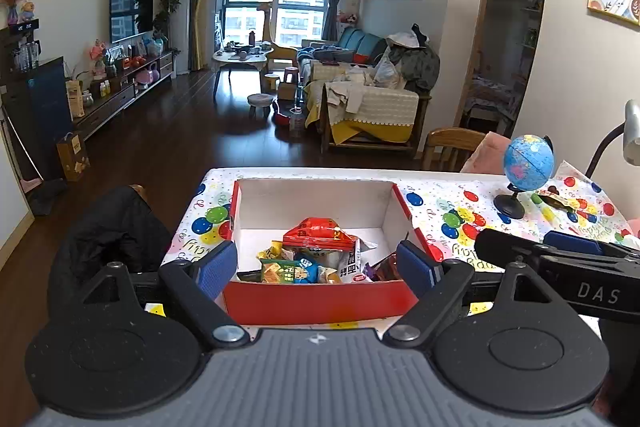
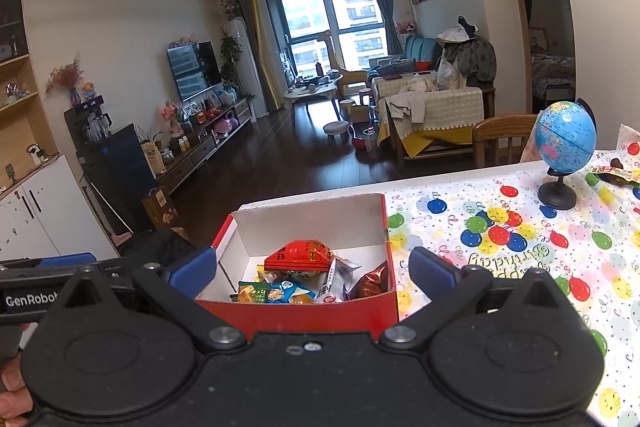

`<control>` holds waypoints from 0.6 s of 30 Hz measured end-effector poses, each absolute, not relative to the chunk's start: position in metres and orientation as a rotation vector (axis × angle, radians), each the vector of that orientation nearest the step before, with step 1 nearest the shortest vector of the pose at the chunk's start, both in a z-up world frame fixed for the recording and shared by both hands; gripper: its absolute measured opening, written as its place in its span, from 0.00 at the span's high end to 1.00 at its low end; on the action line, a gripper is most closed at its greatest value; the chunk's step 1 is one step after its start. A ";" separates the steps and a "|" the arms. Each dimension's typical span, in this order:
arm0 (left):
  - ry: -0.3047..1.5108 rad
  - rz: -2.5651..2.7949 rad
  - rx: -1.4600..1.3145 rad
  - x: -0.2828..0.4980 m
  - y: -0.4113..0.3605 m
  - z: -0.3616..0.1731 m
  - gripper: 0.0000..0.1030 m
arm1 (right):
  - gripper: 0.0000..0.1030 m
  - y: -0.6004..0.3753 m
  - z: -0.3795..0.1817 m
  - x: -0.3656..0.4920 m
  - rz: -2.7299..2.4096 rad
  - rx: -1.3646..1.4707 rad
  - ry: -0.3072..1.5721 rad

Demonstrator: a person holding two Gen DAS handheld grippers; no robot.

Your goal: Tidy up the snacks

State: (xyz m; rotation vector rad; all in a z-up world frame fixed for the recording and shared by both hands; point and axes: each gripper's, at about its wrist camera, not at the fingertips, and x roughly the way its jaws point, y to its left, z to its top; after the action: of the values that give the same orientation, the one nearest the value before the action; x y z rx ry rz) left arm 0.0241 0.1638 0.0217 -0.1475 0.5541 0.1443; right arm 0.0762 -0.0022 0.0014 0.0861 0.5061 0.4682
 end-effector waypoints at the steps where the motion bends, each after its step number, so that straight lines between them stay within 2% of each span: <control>1: 0.553 0.144 -0.147 0.024 0.163 0.022 0.16 | 0.00 -0.002 0.002 0.076 0.468 0.085 0.506; 18: 0.569 0.143 -0.152 0.017 0.160 0.021 0.16 | 0.00 -0.001 0.001 0.071 0.469 0.096 0.510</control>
State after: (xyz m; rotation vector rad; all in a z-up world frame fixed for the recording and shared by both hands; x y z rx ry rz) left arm 0.0171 0.1602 0.0206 -0.1516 0.5687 0.1434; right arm 0.0713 -0.0007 0.0014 0.0962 0.5102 0.4688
